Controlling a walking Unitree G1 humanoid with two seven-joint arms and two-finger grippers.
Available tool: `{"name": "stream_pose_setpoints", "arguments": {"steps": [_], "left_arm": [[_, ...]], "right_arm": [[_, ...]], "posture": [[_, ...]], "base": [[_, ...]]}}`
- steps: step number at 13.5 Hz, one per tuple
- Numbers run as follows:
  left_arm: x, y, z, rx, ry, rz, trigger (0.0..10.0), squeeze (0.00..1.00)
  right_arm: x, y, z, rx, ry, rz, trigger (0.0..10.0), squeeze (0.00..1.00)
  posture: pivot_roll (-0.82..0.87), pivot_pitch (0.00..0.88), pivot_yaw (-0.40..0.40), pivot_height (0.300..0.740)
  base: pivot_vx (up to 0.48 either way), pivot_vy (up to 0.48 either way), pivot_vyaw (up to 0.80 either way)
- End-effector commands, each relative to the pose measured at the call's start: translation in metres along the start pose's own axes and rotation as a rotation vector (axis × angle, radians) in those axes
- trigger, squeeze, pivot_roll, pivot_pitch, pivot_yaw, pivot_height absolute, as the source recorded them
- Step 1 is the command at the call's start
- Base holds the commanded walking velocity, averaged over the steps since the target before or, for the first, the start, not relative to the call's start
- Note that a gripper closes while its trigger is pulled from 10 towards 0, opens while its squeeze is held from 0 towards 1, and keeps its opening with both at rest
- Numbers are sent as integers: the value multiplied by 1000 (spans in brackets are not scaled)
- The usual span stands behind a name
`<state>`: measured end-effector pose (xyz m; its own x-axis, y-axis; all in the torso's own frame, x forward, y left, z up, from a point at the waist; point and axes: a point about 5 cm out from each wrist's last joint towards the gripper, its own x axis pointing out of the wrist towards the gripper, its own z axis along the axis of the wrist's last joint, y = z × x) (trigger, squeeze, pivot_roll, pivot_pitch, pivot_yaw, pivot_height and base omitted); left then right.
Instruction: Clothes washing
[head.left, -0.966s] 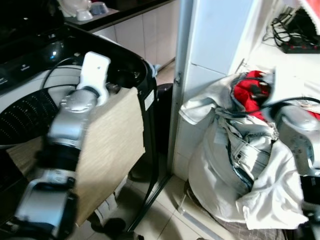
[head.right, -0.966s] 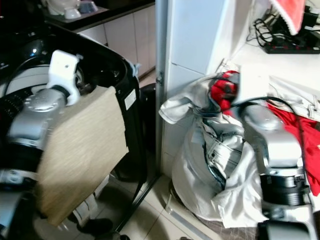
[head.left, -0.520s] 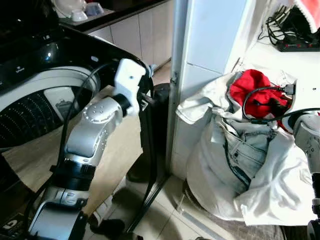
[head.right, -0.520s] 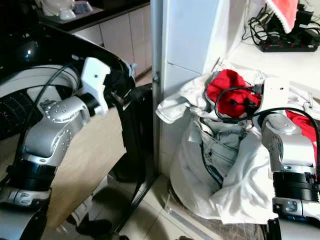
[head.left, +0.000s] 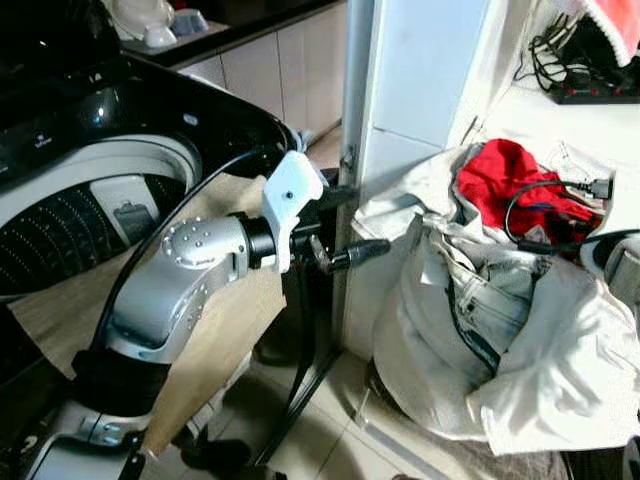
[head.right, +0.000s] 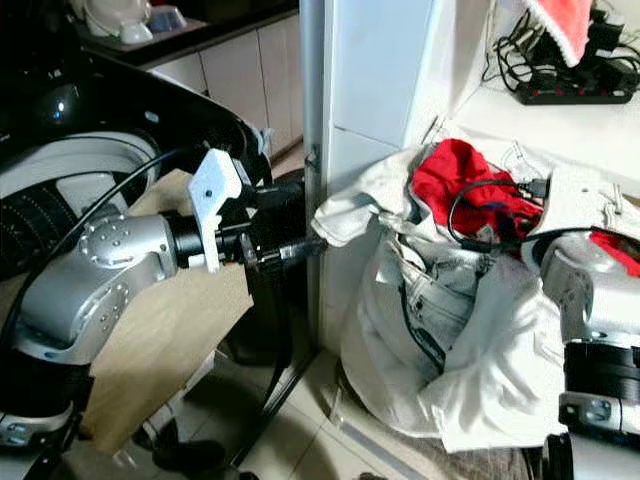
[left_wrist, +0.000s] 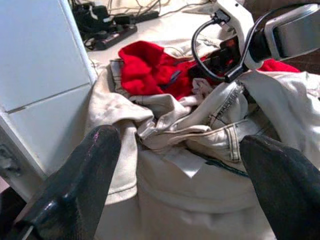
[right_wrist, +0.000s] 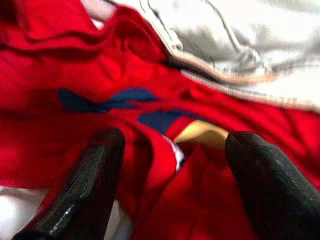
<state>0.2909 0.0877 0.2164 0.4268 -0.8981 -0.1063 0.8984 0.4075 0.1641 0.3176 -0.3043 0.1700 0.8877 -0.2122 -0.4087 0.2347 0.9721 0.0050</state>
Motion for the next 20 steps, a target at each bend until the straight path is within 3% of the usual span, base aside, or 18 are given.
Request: {"name": "stream_pose_setpoints", "arguments": {"steps": [1,4,5,6,20], "left_arm": [[-1,-2,0,8,15,-18,10000,0],[-2,-7,2,9,26,-62,10000,0],[-3,-8,2,12,28,-69,10000,0],[-3,-9,2,6,26,-82,10000,0],[-3,-4,1,19,28,-36,10000,0]], "right_arm": [[1,1,2,70,12,37,10000,0],[5,-3,-7,94,65,27,10000,0],[5,-3,-8,103,68,27,8510,0],[6,-4,-10,121,74,29,0,0],[7,0,-4,140,38,64,0,0]], "posture": [[-118,0,59,740],[-116,0,58,740],[-116,0,58,740],[-115,0,58,740],[-112,0,53,740]], "base": [[0,0,0],[0,0,0],[0,0,0],[0,0,0],[0,0,0]]}}
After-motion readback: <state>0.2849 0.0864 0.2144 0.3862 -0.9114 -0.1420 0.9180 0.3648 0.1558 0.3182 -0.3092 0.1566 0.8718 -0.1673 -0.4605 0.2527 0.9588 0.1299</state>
